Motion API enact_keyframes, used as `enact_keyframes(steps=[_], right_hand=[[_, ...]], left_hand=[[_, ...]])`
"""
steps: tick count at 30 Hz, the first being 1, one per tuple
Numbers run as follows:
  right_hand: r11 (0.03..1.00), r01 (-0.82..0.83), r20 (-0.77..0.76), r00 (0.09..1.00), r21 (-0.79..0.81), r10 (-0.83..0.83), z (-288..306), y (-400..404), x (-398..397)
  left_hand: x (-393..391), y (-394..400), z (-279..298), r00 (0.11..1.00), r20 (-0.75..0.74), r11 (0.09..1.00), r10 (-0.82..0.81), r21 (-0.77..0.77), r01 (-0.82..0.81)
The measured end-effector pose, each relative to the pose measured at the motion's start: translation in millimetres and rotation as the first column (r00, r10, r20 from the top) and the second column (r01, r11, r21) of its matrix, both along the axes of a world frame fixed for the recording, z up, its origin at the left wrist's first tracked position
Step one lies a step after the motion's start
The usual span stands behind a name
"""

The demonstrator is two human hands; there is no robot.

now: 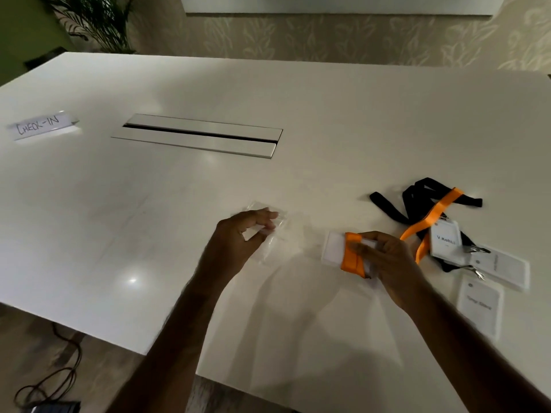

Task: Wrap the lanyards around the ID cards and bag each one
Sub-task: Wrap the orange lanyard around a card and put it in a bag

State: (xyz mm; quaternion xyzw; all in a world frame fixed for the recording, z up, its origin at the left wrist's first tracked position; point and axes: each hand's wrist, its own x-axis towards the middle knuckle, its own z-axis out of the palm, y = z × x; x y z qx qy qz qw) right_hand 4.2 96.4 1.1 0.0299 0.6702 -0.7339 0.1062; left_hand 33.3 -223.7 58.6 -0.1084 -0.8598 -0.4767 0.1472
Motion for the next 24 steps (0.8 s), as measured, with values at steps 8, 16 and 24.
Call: enact_keyframes(steps=[8, 16, 24], right_hand=[[0.989, 0.053, 0.026, 0.998, -0.141, -0.05, 18, 21, 8], [0.969, 0.183, 0.049, 0.983, -0.166, -0.177, 21, 57, 9], [0.973, 0.196, 0.064, 0.98, -0.124, -0.189, 18, 72, 13]], left_hand=[[-7, 65, 0, 0.988, 0.039, 0.926, -0.148, 0.356, 0.124], [-18, 88, -24, 0.931, 0.218, 0.839, -0.293, 0.526, 0.141], [-35, 91, -36, 0.911, 0.332, 0.916, -0.245, 0.387, 0.106]])
